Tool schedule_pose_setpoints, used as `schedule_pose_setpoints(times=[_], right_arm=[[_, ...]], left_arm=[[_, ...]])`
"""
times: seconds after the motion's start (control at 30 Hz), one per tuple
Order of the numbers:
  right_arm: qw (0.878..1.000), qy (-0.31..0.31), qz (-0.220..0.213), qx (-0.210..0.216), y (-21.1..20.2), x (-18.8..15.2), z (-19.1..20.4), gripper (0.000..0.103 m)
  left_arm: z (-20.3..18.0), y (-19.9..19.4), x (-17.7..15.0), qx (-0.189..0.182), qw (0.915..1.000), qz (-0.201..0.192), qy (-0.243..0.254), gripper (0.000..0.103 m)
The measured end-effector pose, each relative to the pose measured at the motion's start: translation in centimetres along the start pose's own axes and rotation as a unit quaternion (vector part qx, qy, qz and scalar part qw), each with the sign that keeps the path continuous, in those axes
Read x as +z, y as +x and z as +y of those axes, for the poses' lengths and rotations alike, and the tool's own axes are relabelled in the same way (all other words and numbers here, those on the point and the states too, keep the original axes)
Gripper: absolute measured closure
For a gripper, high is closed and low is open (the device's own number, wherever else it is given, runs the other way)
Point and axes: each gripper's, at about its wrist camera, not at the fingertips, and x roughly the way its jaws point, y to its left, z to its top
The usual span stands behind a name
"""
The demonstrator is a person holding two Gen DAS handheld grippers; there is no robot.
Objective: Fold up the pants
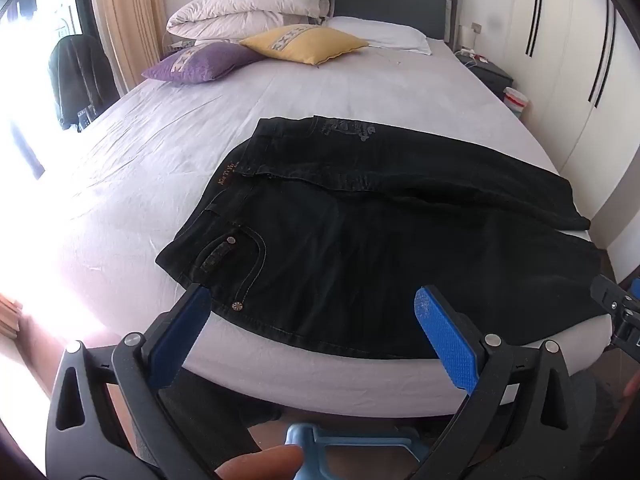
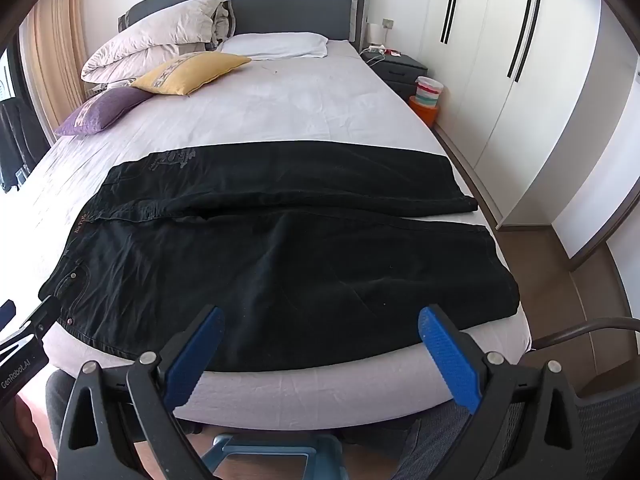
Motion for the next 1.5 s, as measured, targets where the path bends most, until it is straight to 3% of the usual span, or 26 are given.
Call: schedule_pose_setpoints(times=[1.5], right_arm=[[1.000,-0.003,0.007,0.007,0.1,-0.1,0.2,0.003]], left_arm=[[-0.5,0.2,-0.1,0.000,1.0000,0.002,0.005,0.000]])
